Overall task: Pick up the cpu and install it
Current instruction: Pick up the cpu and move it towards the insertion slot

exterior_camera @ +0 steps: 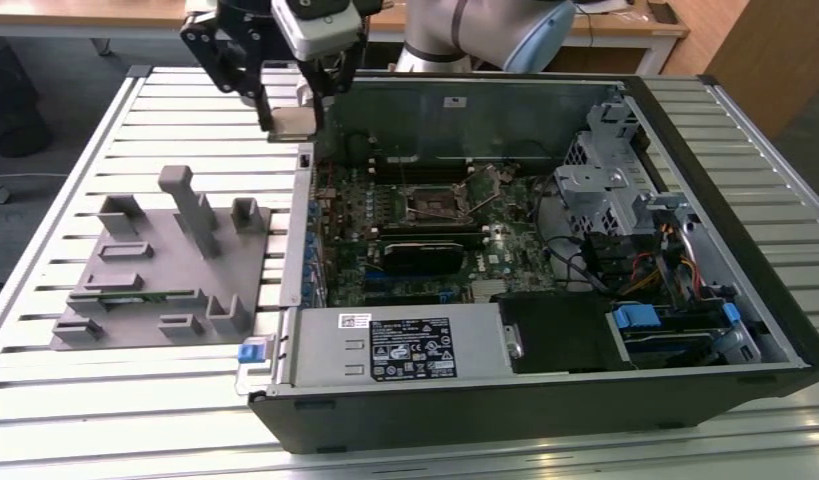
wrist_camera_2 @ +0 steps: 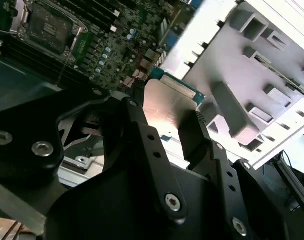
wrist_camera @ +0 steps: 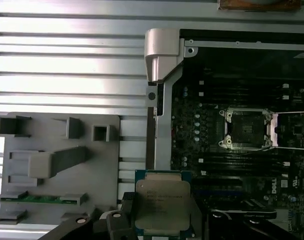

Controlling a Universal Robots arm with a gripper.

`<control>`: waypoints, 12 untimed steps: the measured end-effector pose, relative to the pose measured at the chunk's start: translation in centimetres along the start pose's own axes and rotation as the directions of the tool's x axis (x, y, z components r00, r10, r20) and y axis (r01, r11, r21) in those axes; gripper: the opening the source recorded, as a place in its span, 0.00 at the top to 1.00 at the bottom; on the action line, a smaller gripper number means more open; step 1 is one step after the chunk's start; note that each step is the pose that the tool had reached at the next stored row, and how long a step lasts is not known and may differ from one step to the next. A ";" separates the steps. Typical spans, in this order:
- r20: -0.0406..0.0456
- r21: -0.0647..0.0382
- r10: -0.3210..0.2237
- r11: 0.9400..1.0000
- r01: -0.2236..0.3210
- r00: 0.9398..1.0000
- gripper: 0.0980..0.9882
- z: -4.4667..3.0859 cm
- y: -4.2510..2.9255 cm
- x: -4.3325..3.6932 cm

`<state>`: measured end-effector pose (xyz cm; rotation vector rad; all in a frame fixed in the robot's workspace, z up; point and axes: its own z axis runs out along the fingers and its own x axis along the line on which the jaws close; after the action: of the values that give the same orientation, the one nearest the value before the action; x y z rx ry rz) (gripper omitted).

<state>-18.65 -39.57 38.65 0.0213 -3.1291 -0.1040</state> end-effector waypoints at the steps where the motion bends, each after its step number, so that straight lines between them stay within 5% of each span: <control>1: 0.000 0.000 0.000 1.000 0.000 1.000 0.52 0.03 0.06 -0.45; 12: 0.000 0.000 0.000 1.000 0.000 1.000 0.52 0.39 0.44 -5.19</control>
<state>-13.47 -39.04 38.24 0.0213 -3.1290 -0.1037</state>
